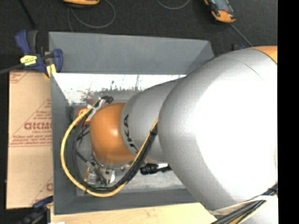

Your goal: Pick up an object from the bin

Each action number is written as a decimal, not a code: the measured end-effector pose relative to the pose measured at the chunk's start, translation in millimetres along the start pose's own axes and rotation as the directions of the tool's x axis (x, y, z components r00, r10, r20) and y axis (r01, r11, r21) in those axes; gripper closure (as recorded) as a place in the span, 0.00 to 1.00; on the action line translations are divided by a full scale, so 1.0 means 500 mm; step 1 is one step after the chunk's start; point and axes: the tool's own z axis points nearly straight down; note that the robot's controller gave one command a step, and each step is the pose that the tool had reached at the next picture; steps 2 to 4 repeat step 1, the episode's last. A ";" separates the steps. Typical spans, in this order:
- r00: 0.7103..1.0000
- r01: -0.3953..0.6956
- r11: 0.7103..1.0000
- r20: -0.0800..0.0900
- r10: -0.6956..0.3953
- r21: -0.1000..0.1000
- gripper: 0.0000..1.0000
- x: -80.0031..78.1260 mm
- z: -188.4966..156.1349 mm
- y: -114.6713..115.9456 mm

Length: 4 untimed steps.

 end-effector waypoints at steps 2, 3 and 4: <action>1.000 -0.002 1.000 0.004 0.002 -0.003 1.00 -0.002 -0.043 0.001; 1.000 -0.002 1.000 0.004 0.002 -0.003 1.00 -0.002 -0.043 0.001; 1.000 -0.002 1.000 0.004 0.002 -0.003 1.00 -0.002 -0.043 0.001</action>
Offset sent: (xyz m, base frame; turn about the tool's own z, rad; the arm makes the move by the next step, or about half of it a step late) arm 0.0001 -0.0001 0.0675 0.0000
